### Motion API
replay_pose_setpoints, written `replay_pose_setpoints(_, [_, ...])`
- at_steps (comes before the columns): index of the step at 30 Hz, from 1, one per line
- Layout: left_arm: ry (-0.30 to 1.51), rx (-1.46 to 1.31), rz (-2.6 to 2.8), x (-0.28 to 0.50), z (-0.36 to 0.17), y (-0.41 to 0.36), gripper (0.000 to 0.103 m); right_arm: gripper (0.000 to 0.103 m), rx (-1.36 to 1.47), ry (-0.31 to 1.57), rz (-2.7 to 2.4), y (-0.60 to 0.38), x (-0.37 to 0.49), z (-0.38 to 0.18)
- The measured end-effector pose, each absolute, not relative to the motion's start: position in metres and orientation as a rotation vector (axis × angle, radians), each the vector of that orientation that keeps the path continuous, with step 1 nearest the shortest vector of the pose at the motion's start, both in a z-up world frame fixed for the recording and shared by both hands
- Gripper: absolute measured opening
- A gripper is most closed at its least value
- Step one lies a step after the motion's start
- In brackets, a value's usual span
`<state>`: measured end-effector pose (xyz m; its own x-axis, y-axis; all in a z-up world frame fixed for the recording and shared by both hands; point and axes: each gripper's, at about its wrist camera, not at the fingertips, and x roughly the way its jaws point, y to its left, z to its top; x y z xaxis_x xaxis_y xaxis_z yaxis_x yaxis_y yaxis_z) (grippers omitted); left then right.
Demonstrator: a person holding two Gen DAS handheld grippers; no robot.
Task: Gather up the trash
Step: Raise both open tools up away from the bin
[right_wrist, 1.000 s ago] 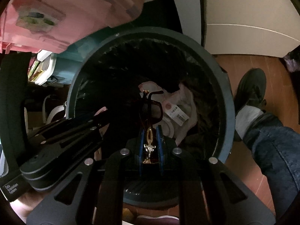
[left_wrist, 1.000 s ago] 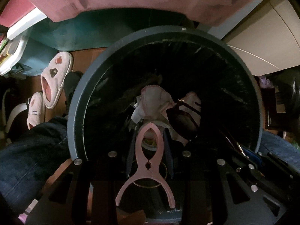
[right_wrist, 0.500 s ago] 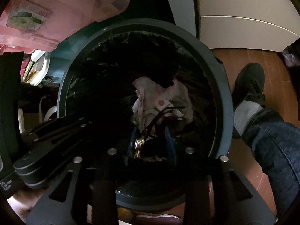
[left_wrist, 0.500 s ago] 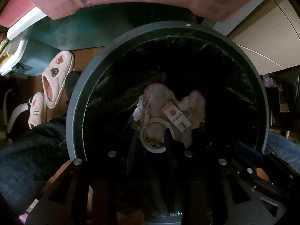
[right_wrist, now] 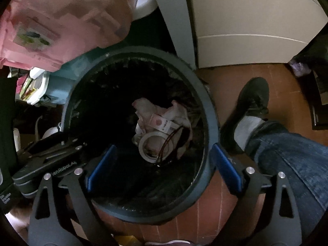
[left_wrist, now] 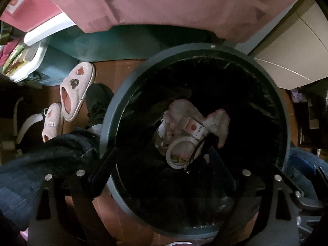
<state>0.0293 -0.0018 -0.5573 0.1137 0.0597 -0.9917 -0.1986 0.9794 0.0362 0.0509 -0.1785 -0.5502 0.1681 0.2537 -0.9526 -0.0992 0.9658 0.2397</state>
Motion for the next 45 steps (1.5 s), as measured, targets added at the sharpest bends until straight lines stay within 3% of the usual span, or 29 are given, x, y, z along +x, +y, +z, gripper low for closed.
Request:
replay_pose_setpoints(40, [0.899, -0.084, 0.162, -0.09, -0.262, -0.044, 0.091, 0.095, 0.232, 0.801, 0.398, -0.221, -0.076, -0.248])
replay_pose_setpoints(45, [0.816, -0.08, 0.166, -0.105, -0.228, -0.047, 0.098, 0.095, 0.233, 0.726, 0.407, -0.228, -0.095, -0.215])
